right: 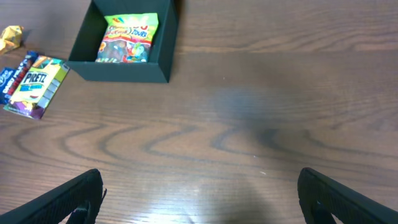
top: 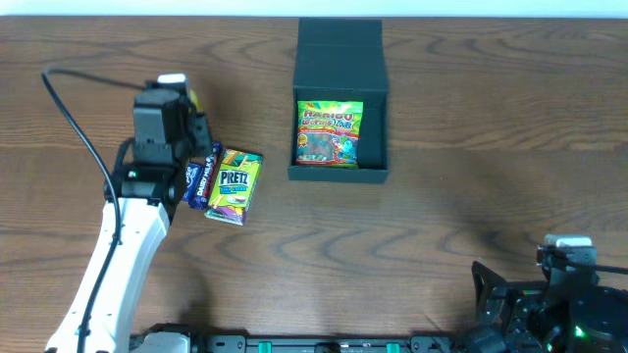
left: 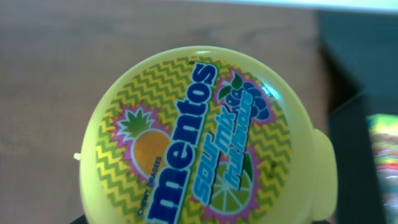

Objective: Pack container
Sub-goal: 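Grasp the yellow Mentos tub with the left gripper and lift, then carry the Mentos tub into the black box beside the bag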

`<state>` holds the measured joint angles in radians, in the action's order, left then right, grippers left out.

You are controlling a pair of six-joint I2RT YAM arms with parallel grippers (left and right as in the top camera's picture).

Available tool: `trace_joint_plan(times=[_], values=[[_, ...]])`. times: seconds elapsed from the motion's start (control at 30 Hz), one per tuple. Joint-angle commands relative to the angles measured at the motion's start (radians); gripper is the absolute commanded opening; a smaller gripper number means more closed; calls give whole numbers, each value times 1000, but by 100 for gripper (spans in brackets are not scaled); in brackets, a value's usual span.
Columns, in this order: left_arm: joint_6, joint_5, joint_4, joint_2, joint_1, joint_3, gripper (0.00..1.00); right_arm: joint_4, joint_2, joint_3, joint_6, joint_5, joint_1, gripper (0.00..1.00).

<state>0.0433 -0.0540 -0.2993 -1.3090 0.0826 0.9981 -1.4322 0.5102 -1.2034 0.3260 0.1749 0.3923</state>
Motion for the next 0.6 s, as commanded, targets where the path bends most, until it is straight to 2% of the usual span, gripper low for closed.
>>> trace_joint_plan(times=[0.0,0.23,0.57], values=[[-59,21,-33,12,35,100,6,-1,0,-6,10,9,6,99],[-55,21,-183,-64,117,268,6,-1,0,-6,10,8,6,99],[-66,22,-526,-360,257,677,6,-1,0,-6,10,9,6,99]])
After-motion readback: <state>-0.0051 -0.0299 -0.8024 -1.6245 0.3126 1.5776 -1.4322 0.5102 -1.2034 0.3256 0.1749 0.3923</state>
